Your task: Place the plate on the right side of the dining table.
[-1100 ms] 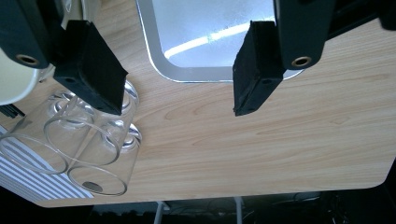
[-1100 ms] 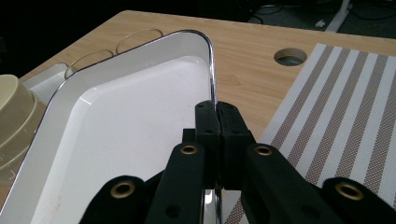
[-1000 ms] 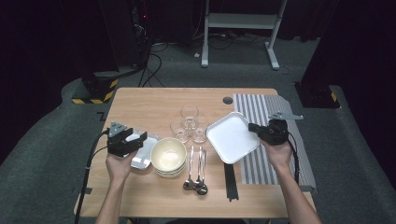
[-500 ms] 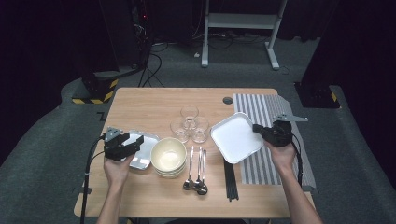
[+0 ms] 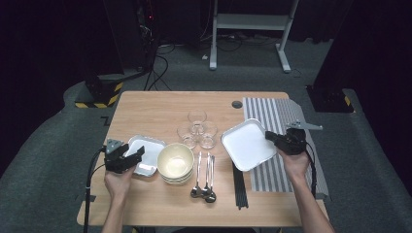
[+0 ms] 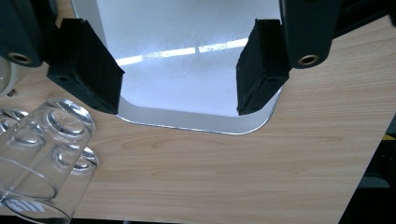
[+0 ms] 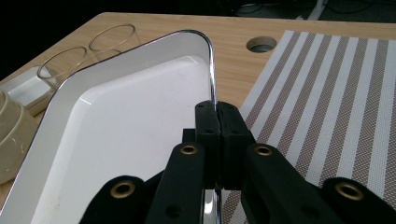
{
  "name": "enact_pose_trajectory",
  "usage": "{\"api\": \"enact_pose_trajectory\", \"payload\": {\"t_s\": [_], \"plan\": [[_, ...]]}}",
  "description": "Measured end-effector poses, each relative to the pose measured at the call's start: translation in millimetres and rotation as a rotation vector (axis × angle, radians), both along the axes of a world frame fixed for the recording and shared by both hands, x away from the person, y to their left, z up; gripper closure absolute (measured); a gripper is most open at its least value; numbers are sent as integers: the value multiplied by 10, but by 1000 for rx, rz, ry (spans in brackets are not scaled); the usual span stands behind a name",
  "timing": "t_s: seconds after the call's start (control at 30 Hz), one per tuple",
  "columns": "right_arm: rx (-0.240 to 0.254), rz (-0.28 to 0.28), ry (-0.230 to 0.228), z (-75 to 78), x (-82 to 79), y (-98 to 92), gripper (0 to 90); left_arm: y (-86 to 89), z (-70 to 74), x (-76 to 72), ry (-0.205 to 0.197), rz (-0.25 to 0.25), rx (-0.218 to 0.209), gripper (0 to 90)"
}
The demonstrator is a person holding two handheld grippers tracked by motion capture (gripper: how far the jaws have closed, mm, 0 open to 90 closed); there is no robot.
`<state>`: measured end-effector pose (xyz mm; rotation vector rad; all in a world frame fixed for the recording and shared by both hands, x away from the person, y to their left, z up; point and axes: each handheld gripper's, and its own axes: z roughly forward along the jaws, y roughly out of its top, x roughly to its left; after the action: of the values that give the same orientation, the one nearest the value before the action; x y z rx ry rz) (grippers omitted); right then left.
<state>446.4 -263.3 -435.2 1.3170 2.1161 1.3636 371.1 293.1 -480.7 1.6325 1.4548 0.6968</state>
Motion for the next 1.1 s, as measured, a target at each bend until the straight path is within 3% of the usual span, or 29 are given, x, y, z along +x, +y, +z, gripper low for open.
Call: {"api": "enact_pose_trajectory", "payload": {"t_s": [0.27, 0.57, 1.1], "plan": [[7, -20, 4, -36, -23, -50, 884, 42, -66, -45, 6, 25, -19, 273], [7, -35, 8, -81, -32, -82, 884, 91, -156, -109, 23, 65, -9, 248], [10, -75, 23, -172, -53, -194, 884, 135, -278, -188, 33, 83, -36, 208]]}}
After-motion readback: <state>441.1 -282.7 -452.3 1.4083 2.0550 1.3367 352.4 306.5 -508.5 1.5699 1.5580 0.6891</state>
